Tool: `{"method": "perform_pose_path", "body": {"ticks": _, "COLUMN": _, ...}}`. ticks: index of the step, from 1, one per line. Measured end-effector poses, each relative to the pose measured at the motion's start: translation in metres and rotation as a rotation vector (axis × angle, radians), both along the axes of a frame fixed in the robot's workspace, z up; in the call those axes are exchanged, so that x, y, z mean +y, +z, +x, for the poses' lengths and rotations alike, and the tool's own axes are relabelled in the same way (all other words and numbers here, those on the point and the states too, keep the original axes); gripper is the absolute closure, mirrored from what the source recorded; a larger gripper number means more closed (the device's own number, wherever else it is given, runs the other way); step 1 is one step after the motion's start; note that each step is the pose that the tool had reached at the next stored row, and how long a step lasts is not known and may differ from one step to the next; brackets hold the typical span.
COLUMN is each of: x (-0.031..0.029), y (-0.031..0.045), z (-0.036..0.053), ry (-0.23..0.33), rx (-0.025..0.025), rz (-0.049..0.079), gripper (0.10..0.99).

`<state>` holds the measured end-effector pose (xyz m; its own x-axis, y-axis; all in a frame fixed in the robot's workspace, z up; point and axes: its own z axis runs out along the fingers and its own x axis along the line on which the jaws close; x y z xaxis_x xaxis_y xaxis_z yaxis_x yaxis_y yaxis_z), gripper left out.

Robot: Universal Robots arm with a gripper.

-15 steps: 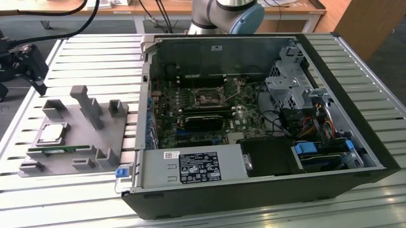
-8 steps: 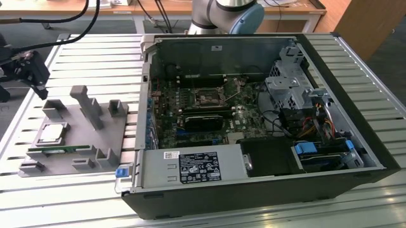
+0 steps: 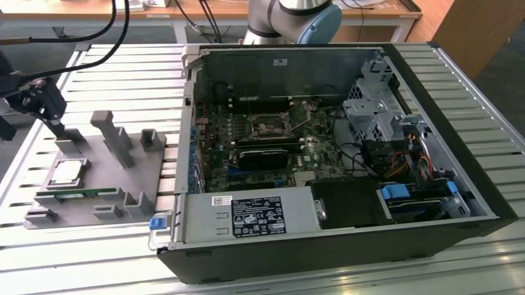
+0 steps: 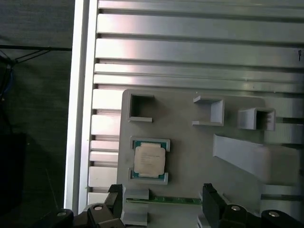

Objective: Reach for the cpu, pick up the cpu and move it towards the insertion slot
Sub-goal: 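Pick up the cpu and move it towards the insertion slot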

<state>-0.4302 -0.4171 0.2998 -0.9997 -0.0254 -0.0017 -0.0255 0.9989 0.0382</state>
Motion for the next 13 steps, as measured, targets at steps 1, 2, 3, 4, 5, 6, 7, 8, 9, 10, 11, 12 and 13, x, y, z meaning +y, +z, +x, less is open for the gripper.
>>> {"method": "perform_pose_path", "body": {"ticks": 1, "x": -0.0003, "y": -0.0018, "z": -0.0002, "ry": 0.0, "rx": 0.0001, "rz": 0.0, "gripper": 0.322}}
{"method": "perform_pose_path", "body": {"ticks": 2, "x": -0.0006, "y": -0.0036, "z": -0.0003, "ry": 0.0, "rx": 0.0001, "rz": 0.0, "gripper": 0.322}}
{"method": "perform_pose_path", "body": {"ticks": 3, "x": -0.0008, "y": -0.0054, "z": -0.0004, "ry": 0.0, "rx": 0.0002, "rz": 0.0, "gripper": 0.322}}
{"method": "perform_pose_path", "body": {"ticks": 4, "x": -0.0011, "y": -0.0072, "z": -0.0005, "ry": 0.0, "rx": 0.0003, "rz": 0.0, "gripper": 0.322}}
{"method": "perform_pose_path", "body": {"ticks": 5, "x": -0.0012, "y": -0.0089, "z": -0.0005, "ry": 0.0, "rx": 0.0005, "rz": 0.0, "gripper": 0.322}}
{"method": "perform_pose_path", "body": {"ticks": 6, "x": -0.0014, "y": -0.0107, "z": -0.0006, "ry": 0.0, "rx": 0.0006, "rz": 0.0, "gripper": 0.322}}
{"method": "perform_pose_path", "body": {"ticks": 7, "x": -0.0015, "y": -0.0127, "z": -0.0007, "ry": 0.0, "rx": 0.0006, "rz": 0.0, "gripper": 0.322}}
{"method": "perform_pose_path", "body": {"ticks": 8, "x": -0.0016, "y": -0.0145, "z": -0.0008, "ry": 0.0, "rx": 0.0008, "rz": 0.0, "gripper": 0.322}}
{"method": "perform_pose_path", "body": {"ticks": 9, "x": -0.0016, "y": -0.0163, "z": -0.0009, "ry": 0.0, "rx": 0.0009, "rz": 0.0, "gripper": 0.322}}
{"method": "perform_pose_path", "body": {"ticks": 10, "x": -0.0017, "y": -0.0181, "z": -0.0009, "ry": 0.0, "rx": 0.0011, "rz": 0.0, "gripper": 0.322}}
{"method": "perform_pose_path", "body": {"ticks": 11, "x": -0.0017, "y": -0.0199, "z": -0.001, "ry": 0.0, "rx": 0.0012, "rz": 0.0, "gripper": 0.322}}
{"method": "perform_pose_path", "body": {"ticks": 12, "x": -0.0018, "y": -0.0217, "z": -0.001, "ry": 0.0, "rx": 0.0012, "rz": 0.0, "gripper": 0.322}}
{"method": "perform_pose_path", "body": {"ticks": 13, "x": -0.0018, "y": -0.0236, "z": -0.0011, "ry": 0.0, "rx": 0.0011, "rz": 0.0, "gripper": 0.322}}
